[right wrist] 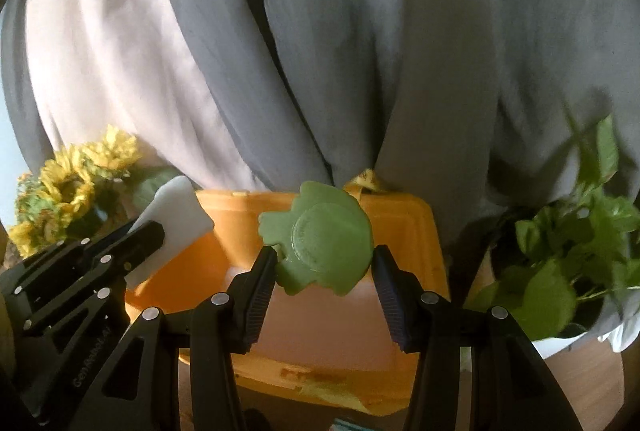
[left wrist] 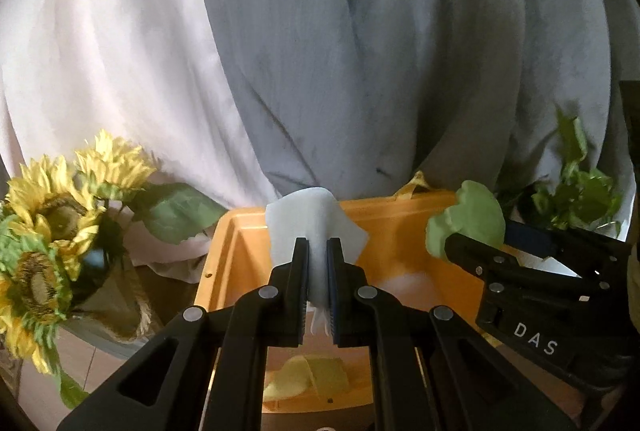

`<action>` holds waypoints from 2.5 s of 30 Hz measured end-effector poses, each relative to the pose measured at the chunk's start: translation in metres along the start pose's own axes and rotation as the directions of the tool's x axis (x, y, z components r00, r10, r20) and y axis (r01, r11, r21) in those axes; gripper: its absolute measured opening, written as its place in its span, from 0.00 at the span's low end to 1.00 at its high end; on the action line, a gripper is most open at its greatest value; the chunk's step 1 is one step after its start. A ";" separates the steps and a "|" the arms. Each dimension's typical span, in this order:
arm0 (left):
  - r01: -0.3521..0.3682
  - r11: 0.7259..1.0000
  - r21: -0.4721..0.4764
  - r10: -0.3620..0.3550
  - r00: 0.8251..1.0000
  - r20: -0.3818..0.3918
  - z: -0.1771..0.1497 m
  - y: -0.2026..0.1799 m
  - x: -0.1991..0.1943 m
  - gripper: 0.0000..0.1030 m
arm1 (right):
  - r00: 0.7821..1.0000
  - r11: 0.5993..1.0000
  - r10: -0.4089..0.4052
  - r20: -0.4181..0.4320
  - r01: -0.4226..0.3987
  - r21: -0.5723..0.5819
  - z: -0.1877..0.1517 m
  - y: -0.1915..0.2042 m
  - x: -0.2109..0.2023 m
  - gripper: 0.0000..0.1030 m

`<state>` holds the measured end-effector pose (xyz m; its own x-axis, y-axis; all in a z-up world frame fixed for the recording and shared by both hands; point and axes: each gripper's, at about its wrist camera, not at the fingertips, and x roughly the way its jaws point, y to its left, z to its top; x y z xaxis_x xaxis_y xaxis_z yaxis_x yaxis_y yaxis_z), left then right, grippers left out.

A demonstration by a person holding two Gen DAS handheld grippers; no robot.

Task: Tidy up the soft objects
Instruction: 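Carry the cloth and frog into the orange crate and open both grippers, then lift both open tools out of the crate back toward the plush pile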

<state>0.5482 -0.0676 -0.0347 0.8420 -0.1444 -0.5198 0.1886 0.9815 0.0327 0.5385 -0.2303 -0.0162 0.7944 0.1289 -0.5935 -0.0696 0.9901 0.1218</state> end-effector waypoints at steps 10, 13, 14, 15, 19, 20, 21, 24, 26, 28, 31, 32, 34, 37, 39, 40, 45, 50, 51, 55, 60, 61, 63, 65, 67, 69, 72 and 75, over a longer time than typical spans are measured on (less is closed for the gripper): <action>0.031 1.000 0.004 -0.030 0.991 -0.131 -0.009 0.003 0.045 0.10 | 0.985 1.000 0.020 -0.170 -0.017 0.024 -0.005 -0.007 0.053 0.49; 0.038 0.999 -0.008 -0.039 0.983 -0.177 -0.012 0.004 0.055 0.11 | 0.969 1.000 0.021 -0.246 -0.014 0.027 -0.007 -0.009 0.071 0.49; 0.042 0.999 -0.014 -0.044 0.981 -0.188 -0.013 0.005 0.058 0.11 | 0.962 0.999 0.024 -0.271 -0.015 0.037 -0.008 -0.011 0.076 0.49; 0.048 0.999 -0.017 -0.051 0.979 -0.199 -0.014 0.005 0.060 0.11 | 0.957 0.999 0.026 -0.290 -0.014 0.042 -0.009 -0.012 0.080 0.49; 0.057 0.998 -0.009 -0.058 0.967 -0.249 -0.017 0.004 0.071 0.11 | 0.944 1.000 0.011 -0.329 -0.003 0.025 -0.010 -0.012 0.090 0.49; 0.055 0.998 -0.007 -0.054 0.965 -0.255 -0.017 0.003 0.072 0.11 | 0.943 1.000 0.012 -0.333 -0.005 0.024 -0.010 -0.011 0.092 0.49; 0.054 0.999 -0.002 -0.053 0.964 -0.261 -0.018 0.002 0.073 0.12 | 0.940 1.000 0.014 -0.342 -0.007 0.021 -0.010 -0.010 0.094 0.49; 0.043 0.999 0.003 -0.040 0.961 -0.272 -0.019 0.003 0.075 0.18 | 0.930 1.000 0.018 -0.368 -0.012 0.018 -0.010 -0.009 0.100 0.49; 0.045 0.999 0.001 -0.043 0.963 -0.266 -0.019 0.002 0.074 0.25 | 0.927 1.000 0.021 -0.376 -0.014 0.023 -0.010 -0.008 0.103 0.50; 0.050 0.999 -0.008 -0.050 0.962 -0.267 -0.018 0.003 0.073 0.33 | 0.926 1.000 0.026 -0.377 -0.019 0.023 -0.010 -0.008 0.103 0.52; 0.040 0.999 -0.012 -0.042 0.965 -0.260 -0.017 0.005 0.067 0.33 | 0.926 0.999 0.032 -0.376 -0.023 0.028 -0.009 -0.007 0.103 0.54; 0.039 0.999 -0.014 -0.041 0.966 -0.256 -0.016 0.005 0.066 0.33 | 0.927 0.999 0.031 -0.374 -0.022 0.026 -0.009 -0.007 0.102 0.54; 0.032 0.999 -0.012 -0.034 0.970 -0.243 -0.014 0.006 0.060 0.33 | 0.932 1.000 0.025 -0.361 -0.020 0.019 -0.007 -0.007 0.098 0.54; 0.029 1.000 -0.003 -0.029 0.974 -0.224 -0.011 0.006 0.050 0.34 | 0.941 1.000 0.029 -0.338 -0.023 0.021 -0.004 -0.007 0.087 0.54; 0.021 1.000 0.002 -0.020 0.977 -0.212 -0.008 0.005 0.043 0.35 | 0.947 0.999 0.034 -0.320 -0.027 0.025 -0.002 -0.006 0.078 0.54; 0.022 1.000 0.000 -0.021 0.980 -0.200 -0.006 0.005 0.036 0.37 | 0.951 0.999 0.038 -0.306 -0.031 0.027 -0.001 -0.006 0.071 0.54; 0.005 1.000 0.007 -0.004 0.989 -0.149 -0.002 0.005 0.006 0.46 | 0.968 0.999 0.041 -0.248 -0.032 0.039 0.005 -0.007 0.040 0.54; -0.013 1.000 0.009 0.014 0.995 -0.096 0.000 0.001 -0.030 0.52 | 0.979 0.998 0.045 -0.198 -0.037 0.044 0.008 -0.005 0.009 0.54; -0.013 1.000 0.007 0.013 0.996 -0.092 0.001 0.001 -0.034 0.52 | 0.981 0.998 0.052 -0.189 -0.044 0.046 0.008 -0.004 0.002 0.54; -0.028 1.000 -0.002 0.028 0.998 -0.065 0.002 0.000 -0.059 0.52 | 0.983 0.997 0.068 -0.172 -0.060 0.050 0.006 0.000 -0.015 0.55; -0.042 0.999 -0.013 0.042 0.999 -0.033 0.000 -0.002 -0.087 0.53 | 0.986 0.996 0.085 -0.141 -0.080 0.043 0.002 0.008 -0.041 0.55; -0.046 0.999 -0.015 0.045 0.999 -0.025 -0.001 -0.003 -0.094 0.53 | 0.987 0.995 0.091 -0.133 -0.086 0.044 0.000 0.009 -0.046 0.55; -0.057 0.998 -0.022 0.057 0.998 -0.010 -0.002 -0.004 -0.105 0.54 | 0.988 0.995 0.098 -0.117 -0.093 0.043 -0.002 0.012 -0.057 0.55; -0.060 0.998 -0.034 0.060 0.998 0.000 -0.005 -0.003 -0.117 0.54 | 0.989 0.994 0.106 -0.102 -0.102 0.043 -0.005 0.015 -0.068 0.55; -0.064 0.997 -0.038 0.065 0.998 0.004 -0.009 -0.003 -0.126 0.54 | 0.988 0.992 0.120 -0.093 -0.116 0.041 -0.008 0.018 -0.077 0.55; -0.072 0.997 -0.042 0.073 0.997 0.011 -0.012 -0.004 -0.135 0.54 | 0.987 0.991 0.134 -0.085 -0.131 0.037 -0.012 0.021 -0.084 0.55; -0.089 0.995 -0.046 0.090 0.996 0.017 -0.020 -0.006 -0.147 0.55 | 0.986 0.989 0.147 -0.080 -0.145 0.031 -0.019 0.025 -0.094 0.55; -0.099 0.994 -0.051 0.100 0.995 0.016 -0.028 -0.006 -0.158 0.55 | 0.986 0.989 0.151 -0.078 -0.149 0.021 -0.028 0.028 -0.103 0.55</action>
<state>0.4004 -0.0476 0.0234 0.8644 -0.0478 -0.5005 0.0785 0.9961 0.0404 0.4380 -0.2144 0.0263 0.7253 0.2804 -0.6287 -0.1747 0.9584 0.2258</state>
